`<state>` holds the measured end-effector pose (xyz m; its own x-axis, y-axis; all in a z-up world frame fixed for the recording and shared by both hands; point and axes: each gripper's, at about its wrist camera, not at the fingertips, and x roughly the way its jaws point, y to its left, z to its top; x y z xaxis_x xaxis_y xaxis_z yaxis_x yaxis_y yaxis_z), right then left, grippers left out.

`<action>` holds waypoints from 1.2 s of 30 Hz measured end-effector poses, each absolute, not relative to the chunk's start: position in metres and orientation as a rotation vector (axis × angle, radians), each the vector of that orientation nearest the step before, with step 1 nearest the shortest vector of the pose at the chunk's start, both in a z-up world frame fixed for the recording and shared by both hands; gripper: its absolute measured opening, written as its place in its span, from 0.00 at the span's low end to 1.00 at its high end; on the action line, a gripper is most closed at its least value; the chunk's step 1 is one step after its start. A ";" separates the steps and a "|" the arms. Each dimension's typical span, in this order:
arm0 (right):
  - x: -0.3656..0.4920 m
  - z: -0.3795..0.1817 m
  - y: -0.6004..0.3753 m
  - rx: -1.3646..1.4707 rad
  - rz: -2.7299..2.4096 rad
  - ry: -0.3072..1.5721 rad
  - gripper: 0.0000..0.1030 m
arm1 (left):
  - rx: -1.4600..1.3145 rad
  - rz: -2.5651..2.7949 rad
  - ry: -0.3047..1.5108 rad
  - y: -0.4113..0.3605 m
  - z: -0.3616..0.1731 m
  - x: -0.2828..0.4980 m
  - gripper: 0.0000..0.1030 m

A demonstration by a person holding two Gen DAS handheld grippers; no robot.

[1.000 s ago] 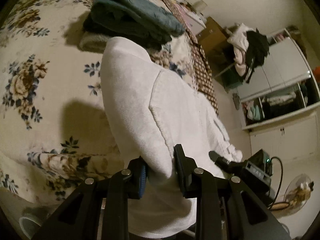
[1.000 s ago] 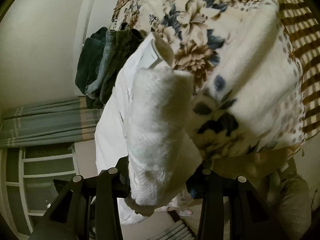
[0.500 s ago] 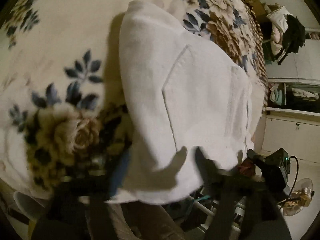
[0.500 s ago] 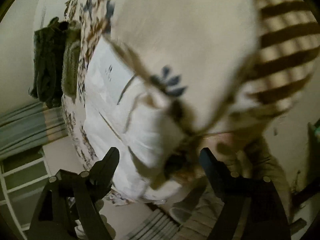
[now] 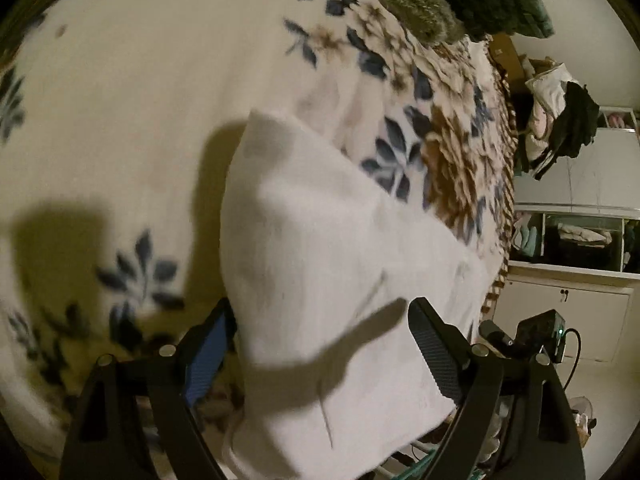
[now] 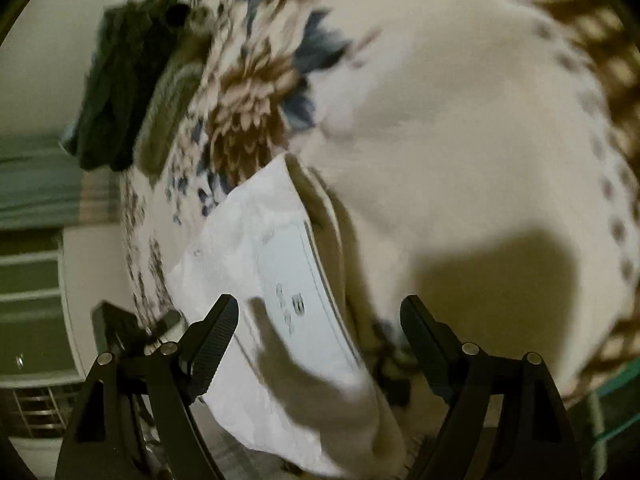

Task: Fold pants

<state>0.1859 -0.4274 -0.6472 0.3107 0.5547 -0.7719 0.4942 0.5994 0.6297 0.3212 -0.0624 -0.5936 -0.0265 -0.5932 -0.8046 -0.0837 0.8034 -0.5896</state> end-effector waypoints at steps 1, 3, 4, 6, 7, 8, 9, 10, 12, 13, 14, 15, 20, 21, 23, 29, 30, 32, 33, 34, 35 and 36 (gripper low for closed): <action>0.194 -0.649 -0.425 0.988 0.057 1.336 0.63 | -0.539 -0.445 1.569 -0.065 -0.594 0.327 0.86; 0.205 -0.640 -0.417 0.882 0.025 1.343 0.15 | -0.510 -0.455 1.563 -0.063 -0.592 0.327 0.86; 0.208 -0.636 -0.413 0.845 0.002 1.345 0.12 | -0.492 -0.458 1.558 -0.062 -0.589 0.326 0.86; 0.209 -0.622 -0.405 0.773 -0.035 1.331 0.08 | -0.486 -0.451 1.548 -0.056 -0.583 0.323 0.86; 0.208 -0.615 -0.403 0.742 -0.053 1.317 0.07 | -0.496 -0.448 1.537 -0.054 -0.580 0.321 0.86; 0.204 -0.607 -0.404 0.729 -0.079 1.302 0.06 | -0.505 -0.446 1.524 -0.051 -0.577 0.321 0.86; 0.196 -0.602 -0.409 0.742 -0.115 1.288 0.06 | -0.508 -0.438 1.513 -0.049 -0.574 0.320 0.87; 0.190 -0.600 -0.414 0.761 -0.160 1.279 0.06 | -0.506 -0.428 1.498 -0.045 -0.570 0.318 0.87; 0.175 -0.604 -0.429 0.796 -0.246 1.276 0.06 | -0.521 -0.418 1.487 -0.041 -0.570 0.317 0.92; 0.169 -0.611 -0.437 0.822 -0.272 1.289 0.06 | -0.532 -0.409 1.489 -0.040 -0.572 0.318 0.93; 0.164 -0.620 -0.443 0.862 -0.286 1.303 0.06 | -0.548 -0.403 1.492 -0.040 -0.575 0.320 0.93; 0.163 -0.629 -0.445 0.890 -0.292 1.314 0.06 | -0.568 -0.399 1.497 -0.040 -0.580 0.323 0.93; 0.179 -0.646 -0.445 0.894 -0.247 1.363 0.11 | -0.534 -0.431 1.514 -0.064 -0.599 0.342 0.93; 0.180 -0.647 -0.447 0.894 -0.250 1.370 0.16 | -0.509 -0.432 1.515 -0.067 -0.602 0.345 0.93; 0.179 -0.651 -0.451 0.904 -0.257 1.379 0.33 | -0.449 -0.404 1.532 -0.072 -0.612 0.352 0.93; 0.168 -0.632 -0.458 0.949 -0.238 1.435 0.60 | -0.505 -0.441 1.520 -0.052 -0.585 0.326 0.93; 0.170 -0.620 -0.453 0.932 -0.218 1.435 0.63 | -0.501 -0.443 1.520 -0.050 -0.583 0.316 0.93; 0.183 -0.596 -0.435 0.860 -0.177 1.461 0.72 | -0.487 -0.439 1.532 -0.045 -0.580 0.289 0.93; 0.194 -0.585 -0.422 0.806 -0.149 1.487 0.74 | -0.470 -0.443 1.537 -0.045 -0.580 0.273 0.93; 0.207 -0.577 -0.406 0.749 -0.112 1.521 0.76 | -0.453 -0.445 1.540 -0.046 -0.580 0.262 0.93; 0.224 -0.571 -0.385 0.679 -0.065 1.565 0.77 | -0.434 -0.448 1.544 -0.049 -0.581 0.252 0.93; 0.240 -0.568 -0.364 0.615 -0.024 1.605 0.79 | -0.416 -0.456 1.550 -0.051 -0.584 0.240 0.93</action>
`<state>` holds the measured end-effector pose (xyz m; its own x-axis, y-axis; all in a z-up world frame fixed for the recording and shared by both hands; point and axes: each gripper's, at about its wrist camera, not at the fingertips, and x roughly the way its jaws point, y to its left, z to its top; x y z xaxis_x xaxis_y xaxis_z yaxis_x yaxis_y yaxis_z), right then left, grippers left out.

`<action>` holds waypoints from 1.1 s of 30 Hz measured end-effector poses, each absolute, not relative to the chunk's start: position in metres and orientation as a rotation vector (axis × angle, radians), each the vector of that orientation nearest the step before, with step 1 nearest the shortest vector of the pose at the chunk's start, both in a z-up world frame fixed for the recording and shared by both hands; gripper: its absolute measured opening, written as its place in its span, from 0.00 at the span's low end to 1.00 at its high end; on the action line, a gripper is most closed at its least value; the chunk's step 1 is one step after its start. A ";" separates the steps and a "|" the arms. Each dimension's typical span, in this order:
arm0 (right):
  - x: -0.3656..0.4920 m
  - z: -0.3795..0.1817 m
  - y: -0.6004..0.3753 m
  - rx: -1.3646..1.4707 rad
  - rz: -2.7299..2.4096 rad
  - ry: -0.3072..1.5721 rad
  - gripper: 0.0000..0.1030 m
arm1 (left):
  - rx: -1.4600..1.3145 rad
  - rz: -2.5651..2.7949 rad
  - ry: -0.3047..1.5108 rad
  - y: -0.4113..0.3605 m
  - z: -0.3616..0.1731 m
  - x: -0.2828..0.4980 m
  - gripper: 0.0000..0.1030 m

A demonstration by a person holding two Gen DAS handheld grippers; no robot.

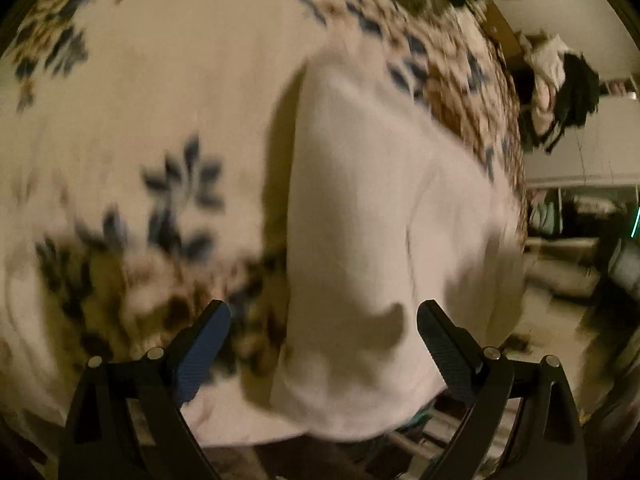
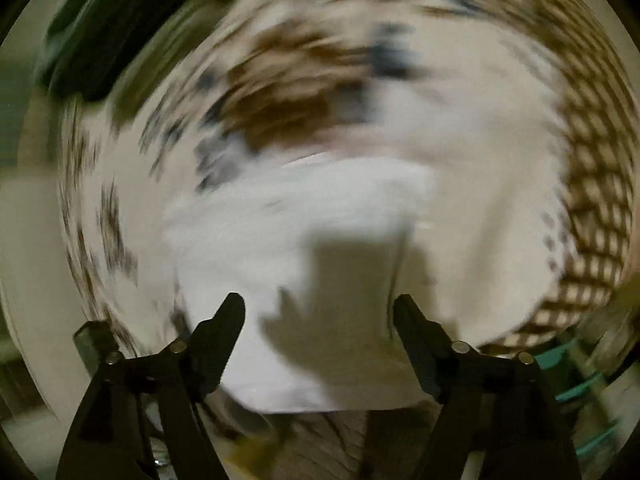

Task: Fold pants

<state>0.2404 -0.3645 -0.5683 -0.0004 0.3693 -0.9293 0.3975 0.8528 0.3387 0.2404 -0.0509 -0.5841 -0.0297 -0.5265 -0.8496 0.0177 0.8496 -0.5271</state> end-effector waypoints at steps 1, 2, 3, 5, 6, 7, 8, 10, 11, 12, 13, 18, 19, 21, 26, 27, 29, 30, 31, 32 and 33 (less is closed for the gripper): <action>0.262 -0.567 -0.337 0.531 0.027 1.642 0.80 | -0.394 -0.458 1.554 -0.054 -0.587 0.231 0.93; 0.278 -0.568 -0.317 0.472 0.063 1.659 0.80 | -0.372 -0.461 1.553 -0.058 -0.589 0.224 0.93; 0.297 -0.571 -0.295 0.419 0.108 1.670 0.80 | -0.352 -0.470 1.549 -0.062 -0.591 0.217 0.93; 0.329 -0.580 -0.254 0.308 0.162 1.718 0.80 | -0.360 -0.488 1.539 -0.065 -0.596 0.209 0.93; 0.341 -0.584 -0.238 0.254 0.174 1.740 0.80 | -0.385 -0.495 1.536 -0.064 -0.598 0.209 0.93; 0.353 -0.588 -0.221 0.202 0.186 1.751 0.80 | -0.419 -0.501 1.532 -0.063 -0.602 0.208 0.93; 0.364 -0.592 -0.204 0.158 0.198 1.756 0.80 | -0.436 -0.504 1.527 -0.063 -0.605 0.208 0.93; 0.382 -0.607 -0.170 0.067 0.234 1.789 0.80 | -0.464 -0.529 1.506 -0.063 -0.610 0.211 0.93; 0.388 -0.616 -0.158 0.027 0.238 1.810 0.80 | -0.467 -0.537 1.499 -0.064 -0.611 0.211 0.93; 0.394 -0.626 -0.148 -0.013 0.234 1.832 0.80 | -0.471 -0.547 1.489 -0.065 -0.612 0.212 0.93; 0.397 -0.637 -0.140 -0.055 0.231 1.855 0.80 | -0.476 -0.564 1.477 -0.066 -0.612 0.213 0.93; 0.404 -0.661 -0.111 -0.285 0.197 1.859 0.42 | -0.494 -0.669 1.457 -0.072 -0.615 0.211 0.88; 0.405 -0.660 -0.112 -0.264 0.183 1.864 0.37 | -0.487 -0.699 1.447 -0.075 -0.613 0.207 0.82; 0.409 -0.653 -0.118 -0.230 0.160 1.855 0.28 | -0.467 -0.727 1.428 -0.076 -0.610 0.199 0.72; 0.418 -0.644 -0.142 -0.090 0.117 1.867 0.24 | -0.554 -0.715 1.404 -0.065 -0.604 0.192 0.57; 0.418 -0.643 -0.142 -0.086 0.117 1.864 0.24 | -0.572 -0.706 1.406 -0.065 -0.604 0.191 0.57; 0.417 -0.639 -0.148 -0.074 0.116 1.860 0.24 | -0.599 -0.677 1.421 -0.064 -0.606 0.189 0.57; 0.417 -0.638 -0.152 -0.061 0.116 1.856 0.24 | -0.625 -0.661 1.440 -0.062 -0.608 0.188 0.57; 0.416 -0.638 -0.155 -0.045 0.114 1.853 0.24 | -0.651 -0.647 1.453 -0.060 -0.610 0.188 0.58; 0.414 -0.638 -0.157 -0.022 0.117 1.848 0.24 | -0.660 -0.637 1.460 -0.059 -0.610 0.189 0.58; 0.413 -0.638 -0.159 -0.010 0.131 1.845 0.25 | -0.657 -0.629 1.470 -0.060 -0.609 0.191 0.59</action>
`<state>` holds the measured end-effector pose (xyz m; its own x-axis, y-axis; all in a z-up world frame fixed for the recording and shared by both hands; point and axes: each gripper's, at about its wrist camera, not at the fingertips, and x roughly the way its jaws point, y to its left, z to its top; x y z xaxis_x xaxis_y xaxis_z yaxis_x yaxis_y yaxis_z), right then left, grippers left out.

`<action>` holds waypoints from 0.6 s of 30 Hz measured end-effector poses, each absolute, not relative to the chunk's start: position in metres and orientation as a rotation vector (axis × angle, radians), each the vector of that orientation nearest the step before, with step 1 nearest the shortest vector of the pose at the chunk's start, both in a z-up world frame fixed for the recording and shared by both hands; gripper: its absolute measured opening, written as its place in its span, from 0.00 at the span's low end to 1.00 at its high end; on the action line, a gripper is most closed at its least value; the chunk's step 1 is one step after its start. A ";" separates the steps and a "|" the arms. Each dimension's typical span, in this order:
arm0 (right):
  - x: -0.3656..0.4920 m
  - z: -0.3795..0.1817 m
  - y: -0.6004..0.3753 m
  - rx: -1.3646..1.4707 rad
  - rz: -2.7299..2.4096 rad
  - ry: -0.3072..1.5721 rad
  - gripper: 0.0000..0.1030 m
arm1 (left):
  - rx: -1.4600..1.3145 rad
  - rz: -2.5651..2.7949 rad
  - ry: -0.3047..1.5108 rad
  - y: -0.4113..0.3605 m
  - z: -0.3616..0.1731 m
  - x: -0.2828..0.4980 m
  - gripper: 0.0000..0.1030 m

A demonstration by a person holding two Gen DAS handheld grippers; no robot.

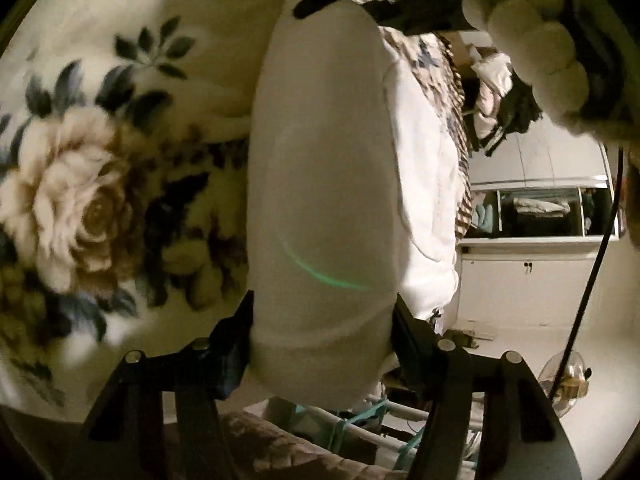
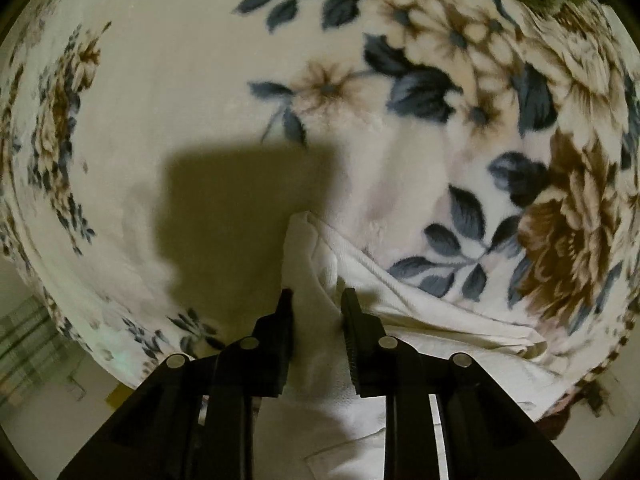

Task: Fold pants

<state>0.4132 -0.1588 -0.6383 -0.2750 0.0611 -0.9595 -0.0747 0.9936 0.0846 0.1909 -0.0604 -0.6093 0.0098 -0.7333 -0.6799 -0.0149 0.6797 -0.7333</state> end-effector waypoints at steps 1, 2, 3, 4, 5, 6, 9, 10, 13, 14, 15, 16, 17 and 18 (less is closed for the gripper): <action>0.412 -0.636 -0.161 -0.008 0.155 1.840 0.30 | -0.653 -0.621 1.481 -0.059 -0.608 0.192 0.60; 0.412 -0.630 -0.164 0.001 0.197 1.828 0.34 | -0.653 -0.608 1.497 -0.059 -0.607 0.193 0.60; 0.408 -0.623 -0.168 0.019 0.232 1.812 0.51 | -0.652 -0.584 1.521 -0.058 -0.606 0.195 0.64; 0.405 -0.611 -0.178 0.057 0.267 1.794 0.75 | -0.640 -0.551 1.542 -0.056 -0.603 0.196 0.68; 0.398 -0.596 -0.193 0.129 0.305 1.767 0.86 | -0.628 -0.529 1.534 -0.052 -0.597 0.197 0.72; 0.390 -0.580 -0.211 0.195 0.330 1.724 0.94 | -0.612 -0.510 1.512 -0.049 -0.590 0.198 0.83; 0.356 -0.539 -0.274 0.307 0.306 1.584 0.94 | -0.588 -0.468 1.437 -0.042 -0.565 0.209 0.90; 0.346 -0.529 -0.295 0.327 0.271 1.544 0.95 | -0.586 -0.456 1.421 -0.041 -0.561 0.213 0.95; 0.292 -0.521 -0.364 0.425 0.134 1.472 0.97 | -0.571 -0.429 1.370 -0.044 -0.557 0.229 0.97; 0.270 -0.526 -0.388 0.490 0.082 1.472 0.97 | -0.557 -0.421 1.377 -0.047 -0.560 0.234 0.97; 0.247 -0.535 -0.406 0.552 0.049 1.468 0.97 | -0.545 -0.417 1.385 -0.049 -0.565 0.239 0.97; 0.228 -0.544 -0.423 0.625 0.030 1.466 0.97 | -0.531 -0.415 1.388 -0.054 -0.569 0.245 0.97; 0.210 -0.558 -0.434 0.698 0.009 1.470 0.97 | -0.515 -0.410 1.390 -0.058 -0.571 0.249 0.97; 0.195 -0.571 -0.439 0.745 -0.006 1.470 0.97 | -0.475 -0.407 1.401 -0.060 -0.576 0.251 0.97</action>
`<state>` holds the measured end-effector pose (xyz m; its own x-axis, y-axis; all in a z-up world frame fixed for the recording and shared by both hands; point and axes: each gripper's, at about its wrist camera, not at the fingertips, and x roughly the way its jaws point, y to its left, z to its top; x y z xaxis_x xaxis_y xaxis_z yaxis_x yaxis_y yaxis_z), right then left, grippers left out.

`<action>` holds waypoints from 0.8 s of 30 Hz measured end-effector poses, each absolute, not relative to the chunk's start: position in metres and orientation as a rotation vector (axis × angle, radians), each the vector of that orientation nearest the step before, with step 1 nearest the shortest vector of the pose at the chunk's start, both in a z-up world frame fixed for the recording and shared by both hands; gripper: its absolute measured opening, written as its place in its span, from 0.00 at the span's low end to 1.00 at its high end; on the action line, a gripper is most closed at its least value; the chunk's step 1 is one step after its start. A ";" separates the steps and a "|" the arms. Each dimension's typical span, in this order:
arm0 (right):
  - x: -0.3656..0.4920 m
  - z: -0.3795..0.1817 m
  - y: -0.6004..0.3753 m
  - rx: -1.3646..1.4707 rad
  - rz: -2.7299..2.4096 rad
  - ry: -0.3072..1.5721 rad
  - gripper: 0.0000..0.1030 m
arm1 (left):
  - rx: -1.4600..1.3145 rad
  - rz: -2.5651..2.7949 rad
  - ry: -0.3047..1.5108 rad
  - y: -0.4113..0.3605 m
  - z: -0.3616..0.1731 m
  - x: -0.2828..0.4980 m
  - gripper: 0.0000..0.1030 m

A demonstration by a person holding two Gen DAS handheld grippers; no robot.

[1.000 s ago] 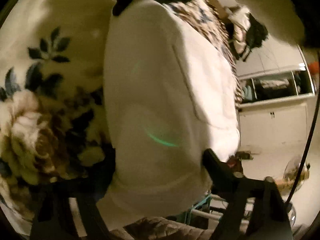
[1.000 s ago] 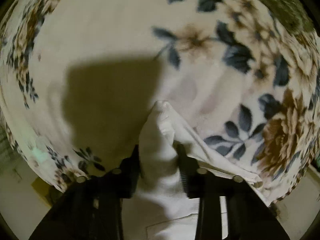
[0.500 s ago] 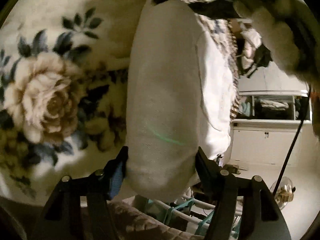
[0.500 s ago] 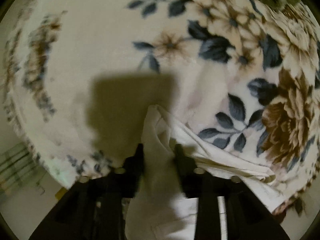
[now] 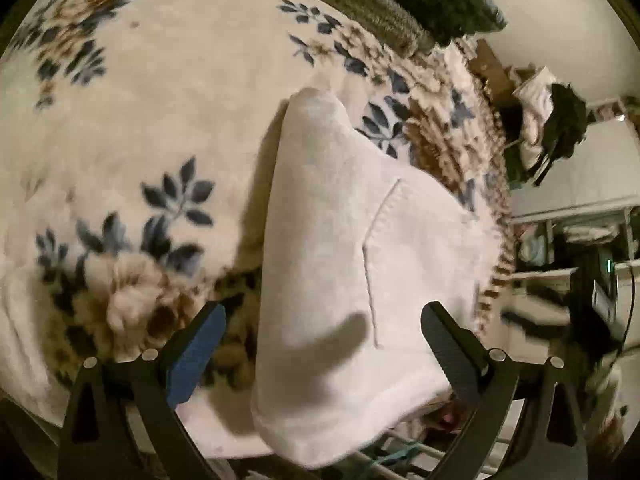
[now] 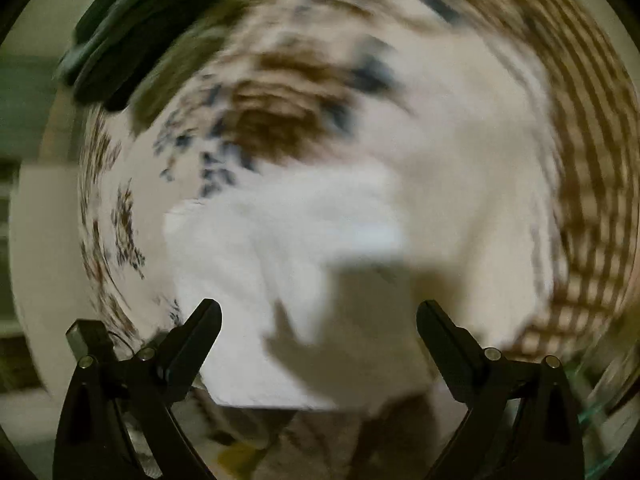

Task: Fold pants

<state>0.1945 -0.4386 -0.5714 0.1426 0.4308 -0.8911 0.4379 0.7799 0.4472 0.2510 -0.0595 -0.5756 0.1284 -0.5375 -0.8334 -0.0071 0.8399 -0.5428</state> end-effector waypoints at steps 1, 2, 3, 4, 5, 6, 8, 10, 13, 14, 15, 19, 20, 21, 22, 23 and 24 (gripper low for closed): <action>0.184 -0.582 -0.443 0.785 -0.003 1.469 0.97 | -0.447 -0.404 1.412 -0.065 -0.579 0.253 0.97; 0.173 -0.595 -0.446 0.825 0.007 1.463 0.97 | -0.414 -0.401 1.426 -0.074 -0.582 0.255 0.97; 0.168 -0.604 -0.445 0.850 0.019 1.457 0.97 | -0.385 -0.404 1.436 -0.077 -0.585 0.255 0.97; 0.165 -0.615 -0.446 0.876 0.040 1.454 0.97 | -0.355 -0.410 1.441 -0.083 -0.587 0.256 0.97; 0.164 -0.626 -0.444 0.901 0.064 1.448 0.97 | -0.321 -0.407 1.445 -0.086 -0.589 0.255 0.97; 0.164 -0.636 -0.441 0.922 0.089 1.445 0.97 | -0.290 -0.403 1.453 -0.091 -0.591 0.255 0.97; 0.167 -0.660 -0.435 0.964 0.129 1.454 0.97 | -0.284 -0.411 1.464 -0.091 -0.591 0.250 0.97; 0.170 -0.678 -0.430 0.962 0.154 1.472 0.97 | -0.271 -0.412 1.480 -0.094 -0.595 0.248 0.97; 0.177 -0.695 -0.424 0.975 0.215 1.468 0.98 | -0.264 -0.419 1.494 -0.097 -0.599 0.244 0.97; 0.180 -0.698 -0.422 0.976 0.234 1.467 0.99 | -0.267 -0.423 1.498 -0.097 -0.600 0.243 0.97; 0.183 -0.700 -0.421 0.981 0.253 1.465 0.99 | -0.272 -0.425 1.501 -0.098 -0.601 0.242 0.97; 0.191 -0.707 -0.413 0.983 0.323 1.481 0.99 | -0.291 -0.429 1.510 -0.098 -0.605 0.241 0.97; 0.191 -0.706 -0.413 0.962 0.337 1.492 0.99 | -0.294 -0.431 1.512 -0.098 -0.605 0.241 0.97; 0.193 -0.707 -0.411 0.949 0.343 1.495 0.99 | -0.299 -0.435 1.513 -0.098 -0.605 0.241 0.97; 0.194 -0.707 -0.409 0.936 0.342 1.497 0.98 | -0.304 -0.440 1.516 -0.098 -0.606 0.241 0.97; 0.194 -0.707 -0.408 0.925 0.336 1.496 0.97 | -0.313 -0.445 1.519 -0.097 -0.607 0.241 0.97; 0.194 -0.706 -0.407 0.914 0.333 1.489 0.92 | -0.326 -0.445 1.524 -0.097 -0.608 0.242 0.97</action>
